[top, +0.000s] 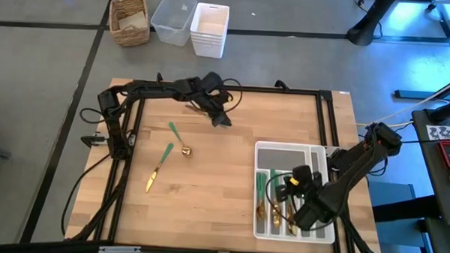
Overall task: Sort silverware
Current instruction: Put the green spoon in the white silverware tray
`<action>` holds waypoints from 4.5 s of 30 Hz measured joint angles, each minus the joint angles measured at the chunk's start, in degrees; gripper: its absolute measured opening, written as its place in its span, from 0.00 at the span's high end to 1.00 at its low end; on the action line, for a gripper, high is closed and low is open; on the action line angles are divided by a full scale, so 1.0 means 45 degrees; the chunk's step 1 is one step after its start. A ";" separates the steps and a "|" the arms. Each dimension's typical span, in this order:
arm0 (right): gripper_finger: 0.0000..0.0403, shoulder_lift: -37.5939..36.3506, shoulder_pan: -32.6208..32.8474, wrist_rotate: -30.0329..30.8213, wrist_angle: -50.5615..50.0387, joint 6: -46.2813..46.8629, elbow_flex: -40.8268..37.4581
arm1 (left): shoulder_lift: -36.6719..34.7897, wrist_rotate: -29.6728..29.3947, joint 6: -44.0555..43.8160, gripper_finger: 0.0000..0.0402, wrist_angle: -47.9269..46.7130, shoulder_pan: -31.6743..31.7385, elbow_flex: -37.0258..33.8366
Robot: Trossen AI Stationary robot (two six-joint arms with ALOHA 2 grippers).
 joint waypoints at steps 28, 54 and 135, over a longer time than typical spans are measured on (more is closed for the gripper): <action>0.91 -0.3876 -0.7527 -0.3080 0.2717 -2.1046 0.0000 | 0.0000 -0.2916 0.2149 0.68 -1.1572 -0.3036 -0.0359; 0.91 -0.5248 -0.8446 -0.4128 0.3166 -2.5138 0.0004 | -1.0188 -0.8694 -0.8614 0.68 -0.2344 -0.3355 -0.6195; 0.91 -0.3235 -1.6654 -1.2239 0.7001 -3.1443 0.0000 | -0.6656 -1.0967 -2.2946 0.68 -0.1212 -0.3989 -0.9476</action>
